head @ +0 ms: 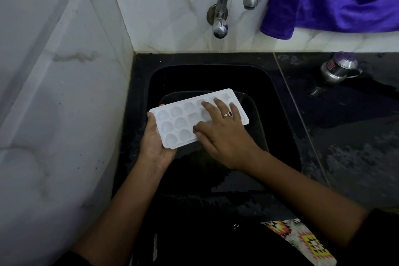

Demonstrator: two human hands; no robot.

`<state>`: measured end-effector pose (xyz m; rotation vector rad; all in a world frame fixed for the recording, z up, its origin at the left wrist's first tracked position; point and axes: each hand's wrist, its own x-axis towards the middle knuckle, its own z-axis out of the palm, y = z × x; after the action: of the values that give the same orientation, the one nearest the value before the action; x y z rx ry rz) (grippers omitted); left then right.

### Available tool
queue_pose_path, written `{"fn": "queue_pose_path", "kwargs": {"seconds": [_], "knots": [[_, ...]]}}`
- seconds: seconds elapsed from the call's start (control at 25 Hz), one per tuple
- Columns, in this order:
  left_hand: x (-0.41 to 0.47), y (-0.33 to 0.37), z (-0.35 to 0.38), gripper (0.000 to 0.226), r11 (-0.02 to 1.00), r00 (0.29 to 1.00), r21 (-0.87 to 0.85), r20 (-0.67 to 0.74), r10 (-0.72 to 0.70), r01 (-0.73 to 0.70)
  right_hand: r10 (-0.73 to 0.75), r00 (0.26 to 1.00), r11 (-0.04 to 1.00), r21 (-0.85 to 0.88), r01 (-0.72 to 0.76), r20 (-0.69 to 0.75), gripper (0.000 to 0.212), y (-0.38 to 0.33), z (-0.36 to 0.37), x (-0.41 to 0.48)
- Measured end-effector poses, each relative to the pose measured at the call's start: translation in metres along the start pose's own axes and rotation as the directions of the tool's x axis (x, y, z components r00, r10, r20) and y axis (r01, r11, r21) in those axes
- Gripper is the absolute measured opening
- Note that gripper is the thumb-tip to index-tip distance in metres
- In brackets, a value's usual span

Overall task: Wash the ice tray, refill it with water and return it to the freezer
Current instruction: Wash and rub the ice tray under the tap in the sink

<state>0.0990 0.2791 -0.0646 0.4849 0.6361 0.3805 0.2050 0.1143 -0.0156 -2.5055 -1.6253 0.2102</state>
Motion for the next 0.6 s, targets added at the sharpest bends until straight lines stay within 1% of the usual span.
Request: {"fn": "queue_pose_path", "kwargs": {"seconds": [0.12, 0.2, 0.28, 0.44, 0.56, 0.6], "knots": [[0.002, 0.006, -0.005, 0.065, 1.0, 1.0, -0.025, -0.007, 0.003, -0.003, -0.063, 0.998, 0.998, 0.006, 0.063, 0.022, 0.048, 0.0, 0.003, -0.003], [0.0, 0.005, -0.002, 0.063, 1.0, 1.0, -0.011, -0.013, 0.01, -0.01, -0.037, 0.999, 0.999, 0.023, 0.037, 0.001, 0.047, 0.005, -0.001, 0.0], [-0.002, 0.003, 0.004, 0.054, 0.999, 0.999, 0.008, -0.032, 0.038, -0.037, -0.009, 1.0, 1.0, 0.009, 0.009, -0.023, 0.046, 0.0, 0.001, 0.003], [-0.005, 0.004, 0.005, 0.059, 1.0, 0.999, 0.016, -0.048, 0.018, -0.018, -0.027, 1.0, 0.998, 0.056, 0.027, 0.009, 0.047, 0.0, 0.002, 0.002], [-0.007, 0.0, 0.008, 0.062, 1.0, 0.999, 0.0, -0.044, -0.012, 0.012, -0.001, 0.999, 0.994, -0.107, -0.004, -0.045, 0.044, -0.002, 0.004, 0.005], [-0.006, 0.001, 0.007, 0.063, 1.0, 0.999, -0.009, -0.034, -0.007, 0.007, -0.012, 0.999, 0.992, -0.129, 0.006, -0.049, 0.044, -0.006, 0.007, 0.003]]}}
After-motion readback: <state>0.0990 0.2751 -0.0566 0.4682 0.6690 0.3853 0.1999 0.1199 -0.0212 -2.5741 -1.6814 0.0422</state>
